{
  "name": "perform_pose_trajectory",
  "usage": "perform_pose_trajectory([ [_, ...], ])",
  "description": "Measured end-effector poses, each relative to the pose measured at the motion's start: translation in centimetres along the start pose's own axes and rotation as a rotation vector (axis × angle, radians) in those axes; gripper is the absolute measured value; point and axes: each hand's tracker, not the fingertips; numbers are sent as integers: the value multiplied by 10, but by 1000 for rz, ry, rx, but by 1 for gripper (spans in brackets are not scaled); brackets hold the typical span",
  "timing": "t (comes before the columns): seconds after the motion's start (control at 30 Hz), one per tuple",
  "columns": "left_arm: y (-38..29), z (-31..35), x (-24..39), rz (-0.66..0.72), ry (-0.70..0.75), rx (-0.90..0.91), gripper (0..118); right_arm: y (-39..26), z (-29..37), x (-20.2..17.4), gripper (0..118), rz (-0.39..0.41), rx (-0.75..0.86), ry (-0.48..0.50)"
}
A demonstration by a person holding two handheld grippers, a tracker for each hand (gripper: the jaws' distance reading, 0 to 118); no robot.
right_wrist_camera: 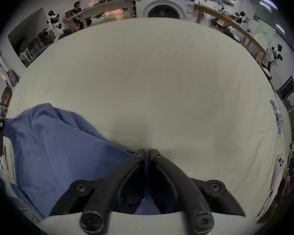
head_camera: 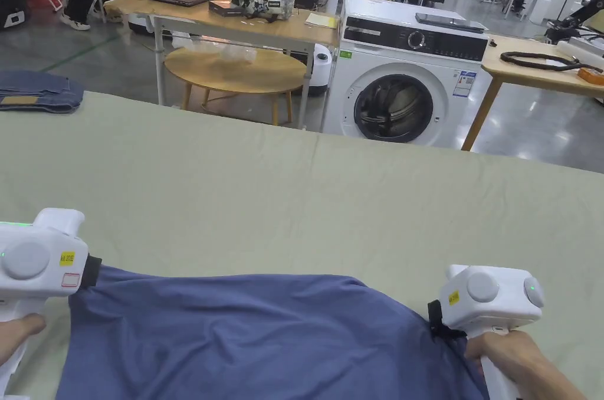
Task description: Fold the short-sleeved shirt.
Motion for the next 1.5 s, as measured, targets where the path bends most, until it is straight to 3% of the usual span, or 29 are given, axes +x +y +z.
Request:
perform_pose_trajectory([
  [0.13, 1, 9, 3, -5, 0, 17, 0, 1, 20, 15, 2, -10, 124, -35],
  [0.37, 20, 54, -1, 10, -8, 117, 0, -8, 115, 36, 2, -19, 350, -51],
  [0.5, 37, 100, 3, -8, -21, 216, 0, -20, 180, 35, 2, 1, 514, -104],
  [0.63, 58, 152, 7, -8, -16, 332, 0, -28, 245, 40, 2, -40, 652, -76],
  [0.87, 96, 240, 20, -32, -12, 502, 0, -34, 340, 43, 2, -42, 867, -137],
  [1.23, 168, 296, 41, -79, 15, 623, 0, 16, 405, 58, 2, -138, 1008, -171],
  [1.5, 216, 293, 44, -66, 43, 659, 0, 69, 415, 58, 2, -120, 1015, -213],
])
